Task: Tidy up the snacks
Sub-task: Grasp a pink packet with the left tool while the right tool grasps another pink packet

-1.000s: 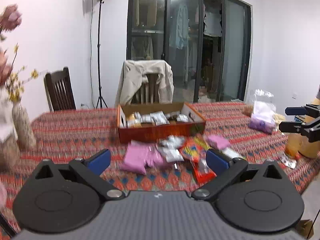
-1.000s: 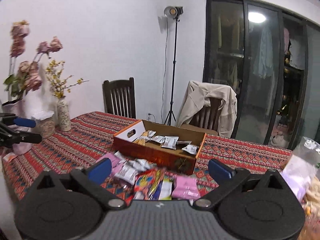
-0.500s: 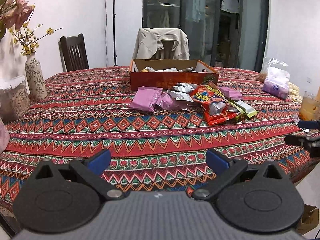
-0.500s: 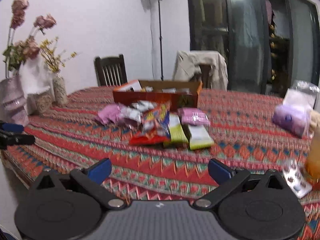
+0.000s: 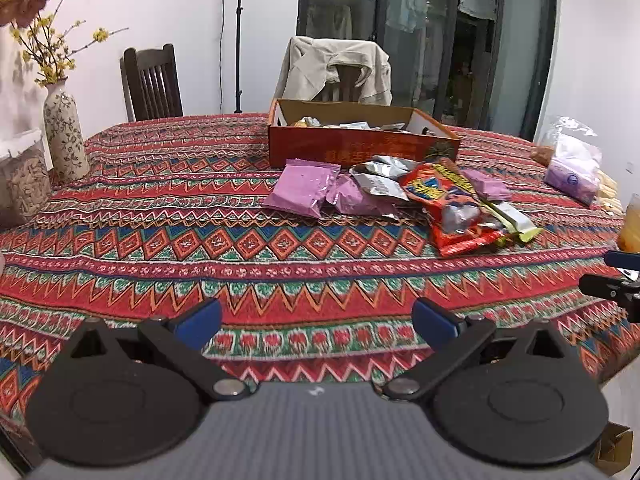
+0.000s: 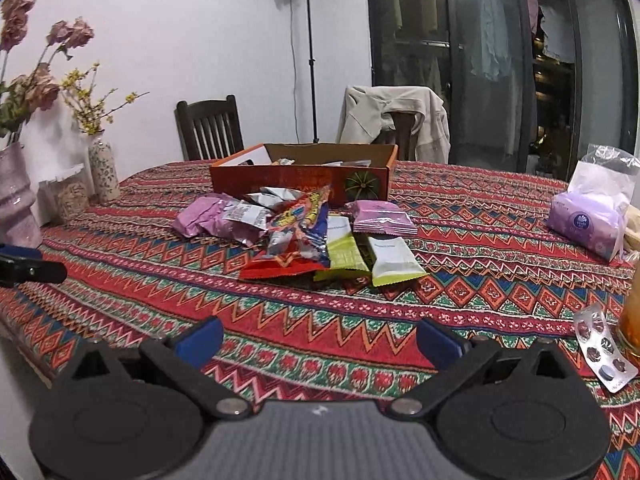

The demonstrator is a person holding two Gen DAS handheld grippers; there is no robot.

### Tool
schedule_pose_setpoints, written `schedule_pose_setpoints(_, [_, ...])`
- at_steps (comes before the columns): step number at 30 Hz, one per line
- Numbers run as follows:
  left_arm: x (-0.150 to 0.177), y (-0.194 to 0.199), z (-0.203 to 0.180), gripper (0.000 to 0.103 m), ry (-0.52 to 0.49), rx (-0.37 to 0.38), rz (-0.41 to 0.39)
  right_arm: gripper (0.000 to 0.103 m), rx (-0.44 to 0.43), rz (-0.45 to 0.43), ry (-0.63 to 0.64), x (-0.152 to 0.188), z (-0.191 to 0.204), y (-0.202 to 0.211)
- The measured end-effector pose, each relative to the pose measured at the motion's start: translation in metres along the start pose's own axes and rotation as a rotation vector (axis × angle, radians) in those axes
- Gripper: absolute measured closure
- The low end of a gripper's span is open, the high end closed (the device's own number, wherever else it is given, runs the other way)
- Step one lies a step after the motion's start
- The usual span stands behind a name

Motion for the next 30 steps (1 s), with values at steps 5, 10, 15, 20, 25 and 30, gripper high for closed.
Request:
schedule_pose_setpoints(5, [-0.017,-0.033,0.008,0.000,0.007,0.004,0.017,0.000,0.018,0.015,-0.029,-0.014,-0.012,-0.028])
schedule_pose_setpoints(10, [-0.042,-0.073,0.014,0.000,-0.014,0.005,0.020,0.002,0.035,0.008,-0.052,-0.035,-0.027,-0.059])
schedule_pose_setpoints(15, [-0.074,-0.118,0.022,0.000,-0.027,-0.001,0.010,0.007,0.047,0.004,-0.062,-0.061,-0.042,-0.098])
schedule_pose_setpoints(20, [-0.098,-0.164,0.035,0.002,-0.013,0.016,0.024,0.008,0.045,0.007,-0.064,-0.087,-0.052,-0.138])
schedule_pose_setpoints(25, [-0.106,-0.198,0.040,0.008,-0.020,0.030,0.045,0.017,0.058,0.035,-0.059,-0.103,-0.060,-0.182])
schedule_pose_setpoints(30, [-0.102,-0.215,0.044,0.023,0.019,0.081,0.049,0.027,0.041,0.071,-0.086,-0.110,-0.068,-0.215])
Point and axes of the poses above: each gripper's, at about its wrist camera, not at the fingertips, and y roughly against the way its jaws point, z to its left, x to its underside, the point moved 1 cm from there along -y, roughly the way its jaws point, and after that the axes turned 9 degrees about -y, right-handed, at the moved point
